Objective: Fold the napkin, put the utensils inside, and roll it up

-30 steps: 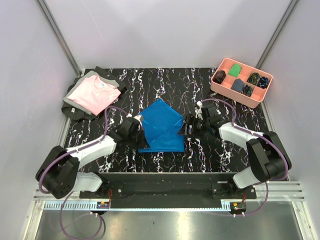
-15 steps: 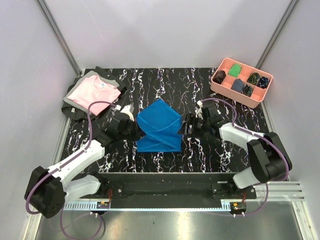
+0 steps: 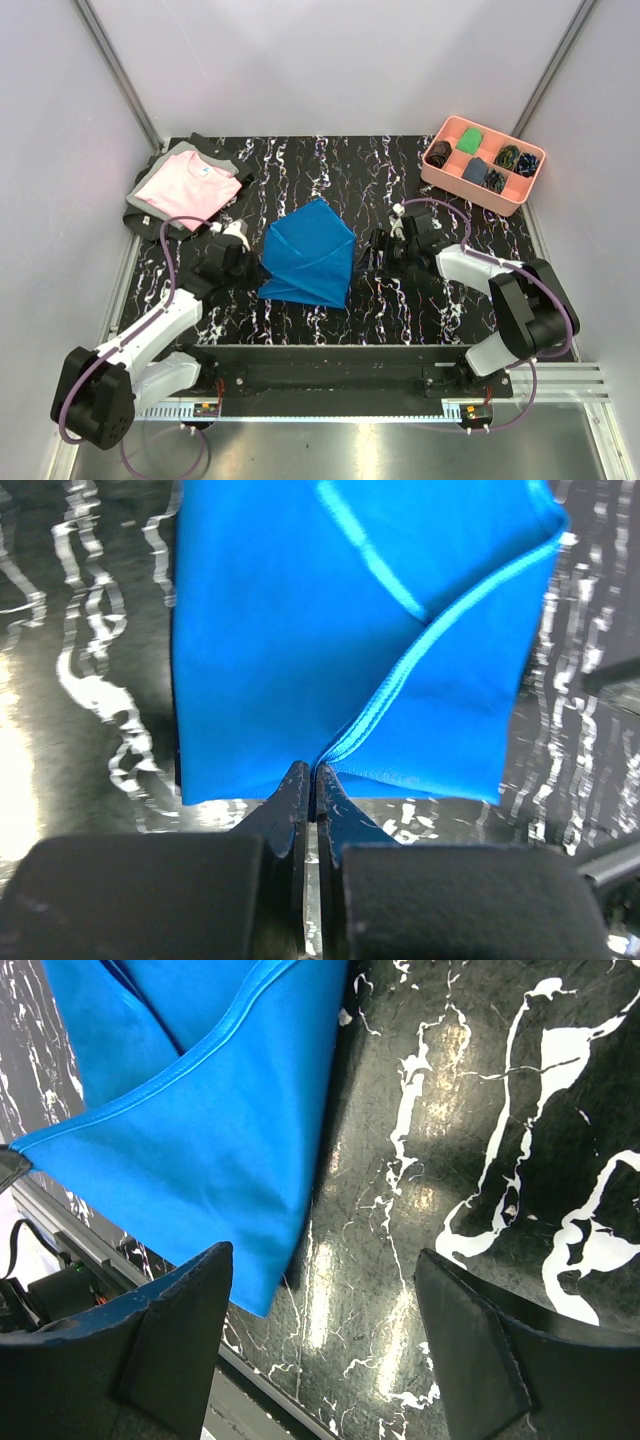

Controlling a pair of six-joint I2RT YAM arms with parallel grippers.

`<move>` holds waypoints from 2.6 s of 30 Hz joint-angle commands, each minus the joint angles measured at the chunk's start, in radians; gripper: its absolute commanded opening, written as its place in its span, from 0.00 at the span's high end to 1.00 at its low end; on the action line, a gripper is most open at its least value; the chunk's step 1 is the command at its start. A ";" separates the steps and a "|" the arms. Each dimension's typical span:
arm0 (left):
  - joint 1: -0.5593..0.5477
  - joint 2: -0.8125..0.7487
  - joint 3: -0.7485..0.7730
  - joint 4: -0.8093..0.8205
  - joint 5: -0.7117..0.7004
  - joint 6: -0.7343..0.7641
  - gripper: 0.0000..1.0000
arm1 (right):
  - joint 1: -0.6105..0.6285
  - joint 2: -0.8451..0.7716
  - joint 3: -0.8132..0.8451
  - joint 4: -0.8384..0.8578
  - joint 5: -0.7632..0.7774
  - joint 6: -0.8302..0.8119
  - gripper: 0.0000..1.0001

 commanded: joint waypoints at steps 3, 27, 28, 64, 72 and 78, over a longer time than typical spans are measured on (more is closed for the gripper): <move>0.068 0.039 -0.032 0.057 -0.013 0.042 1.00 | 0.007 0.007 0.018 0.020 -0.014 -0.002 0.19; 0.114 0.081 -0.028 0.025 -0.153 0.081 0.19 | 0.149 0.153 0.032 0.201 -0.086 0.115 0.18; 0.114 0.086 -0.036 0.026 -0.151 0.079 0.16 | 0.152 0.163 0.035 0.204 -0.084 0.117 0.18; 0.146 0.127 -0.191 0.189 0.096 -0.008 0.65 | 0.169 0.177 0.059 0.195 -0.047 0.081 0.18; 0.146 0.092 -0.153 0.149 0.146 0.009 0.94 | 0.194 0.044 0.121 0.086 0.083 -0.121 0.18; 0.149 0.075 -0.098 0.083 0.168 0.025 1.00 | 0.336 0.018 0.185 0.054 0.255 -0.288 0.17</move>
